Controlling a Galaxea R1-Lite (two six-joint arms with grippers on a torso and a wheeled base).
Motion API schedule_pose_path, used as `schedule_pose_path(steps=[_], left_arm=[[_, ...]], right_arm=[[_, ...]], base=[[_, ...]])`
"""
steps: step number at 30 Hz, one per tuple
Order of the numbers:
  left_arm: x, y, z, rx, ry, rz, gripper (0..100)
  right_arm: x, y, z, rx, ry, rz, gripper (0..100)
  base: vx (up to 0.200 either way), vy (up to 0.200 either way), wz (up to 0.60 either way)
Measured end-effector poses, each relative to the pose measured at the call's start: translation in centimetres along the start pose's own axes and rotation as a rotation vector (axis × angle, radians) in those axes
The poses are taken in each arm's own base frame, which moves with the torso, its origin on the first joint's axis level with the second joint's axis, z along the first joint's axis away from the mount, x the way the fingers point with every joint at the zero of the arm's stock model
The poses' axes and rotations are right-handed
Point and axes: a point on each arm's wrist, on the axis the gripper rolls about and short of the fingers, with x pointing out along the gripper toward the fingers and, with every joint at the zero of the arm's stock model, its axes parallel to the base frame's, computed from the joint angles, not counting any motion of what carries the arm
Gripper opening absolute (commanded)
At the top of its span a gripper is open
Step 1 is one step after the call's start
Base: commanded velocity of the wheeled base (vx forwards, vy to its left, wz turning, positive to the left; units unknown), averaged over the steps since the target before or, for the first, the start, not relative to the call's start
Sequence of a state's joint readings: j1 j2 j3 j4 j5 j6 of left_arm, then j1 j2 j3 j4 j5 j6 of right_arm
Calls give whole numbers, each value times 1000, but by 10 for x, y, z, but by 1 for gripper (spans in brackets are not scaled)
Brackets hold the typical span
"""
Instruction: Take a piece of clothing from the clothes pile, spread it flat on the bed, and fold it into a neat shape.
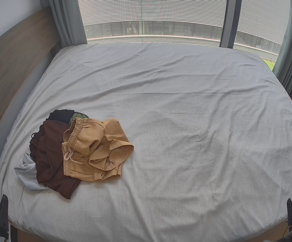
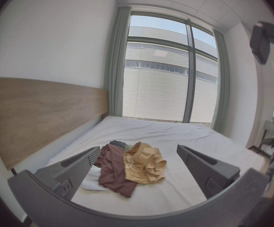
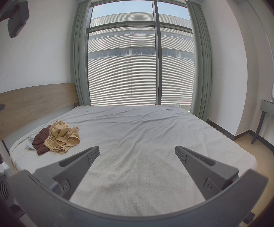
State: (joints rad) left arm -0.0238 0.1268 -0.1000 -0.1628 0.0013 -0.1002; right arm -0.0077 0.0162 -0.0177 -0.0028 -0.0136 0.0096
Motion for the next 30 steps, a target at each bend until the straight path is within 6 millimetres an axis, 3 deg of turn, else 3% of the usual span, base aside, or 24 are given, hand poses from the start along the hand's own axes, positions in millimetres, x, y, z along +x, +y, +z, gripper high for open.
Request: schedule_pose_path(steps=[12,22,30], left_arm=[[35,-7,44,-166,126,-137,100],[99,-18,87,-190,248,-250,100],[153,-22,93,-195,279,-294,100]], right_arm=[[0,0,0,-8,-1,7,100],[0,0,0,-9,-1,10,100],[0,0,0,-9,-1,9,100]], base=[[0,0,0],[0,0,0],[0,0,0]])
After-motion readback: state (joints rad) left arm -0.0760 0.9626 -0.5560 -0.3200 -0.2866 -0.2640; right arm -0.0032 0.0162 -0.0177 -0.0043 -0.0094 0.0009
